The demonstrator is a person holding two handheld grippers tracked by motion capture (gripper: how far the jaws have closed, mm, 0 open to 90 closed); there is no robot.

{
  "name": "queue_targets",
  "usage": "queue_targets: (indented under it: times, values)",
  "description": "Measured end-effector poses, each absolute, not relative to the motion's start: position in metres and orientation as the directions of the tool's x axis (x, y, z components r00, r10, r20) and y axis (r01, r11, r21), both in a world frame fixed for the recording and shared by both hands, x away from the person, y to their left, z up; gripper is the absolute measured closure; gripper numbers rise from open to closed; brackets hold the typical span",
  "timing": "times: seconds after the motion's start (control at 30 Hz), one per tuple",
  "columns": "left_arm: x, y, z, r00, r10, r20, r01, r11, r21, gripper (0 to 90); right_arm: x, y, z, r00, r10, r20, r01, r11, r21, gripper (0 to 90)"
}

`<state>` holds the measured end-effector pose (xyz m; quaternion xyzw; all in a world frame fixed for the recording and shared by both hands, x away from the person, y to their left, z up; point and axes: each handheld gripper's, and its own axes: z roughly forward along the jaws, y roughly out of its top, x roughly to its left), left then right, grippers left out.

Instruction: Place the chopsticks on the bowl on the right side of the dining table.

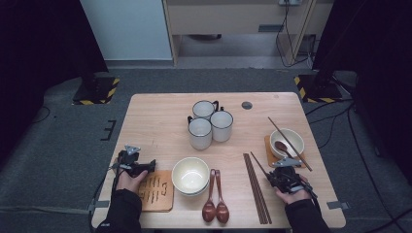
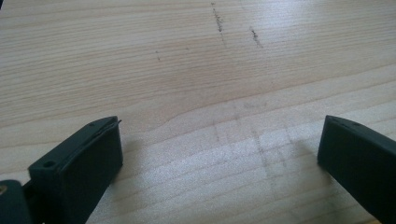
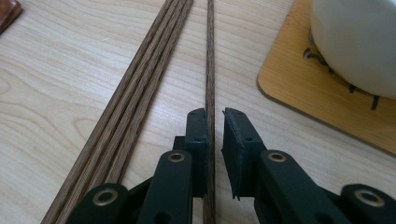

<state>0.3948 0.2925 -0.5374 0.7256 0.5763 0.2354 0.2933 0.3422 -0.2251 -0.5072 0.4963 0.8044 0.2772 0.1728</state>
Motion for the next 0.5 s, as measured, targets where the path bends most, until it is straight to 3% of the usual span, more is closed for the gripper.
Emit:
queue_targets:
  times: [0.5]
  values:
    - [0.3948,0.2925,-0.5374,0.225,0.974,0.003,0.698,-0.164,0.697,0.0,0.3315,-0.2308,-0.5103,-0.441,0.897,0.014,0.725,0.347,0.595,81.9]
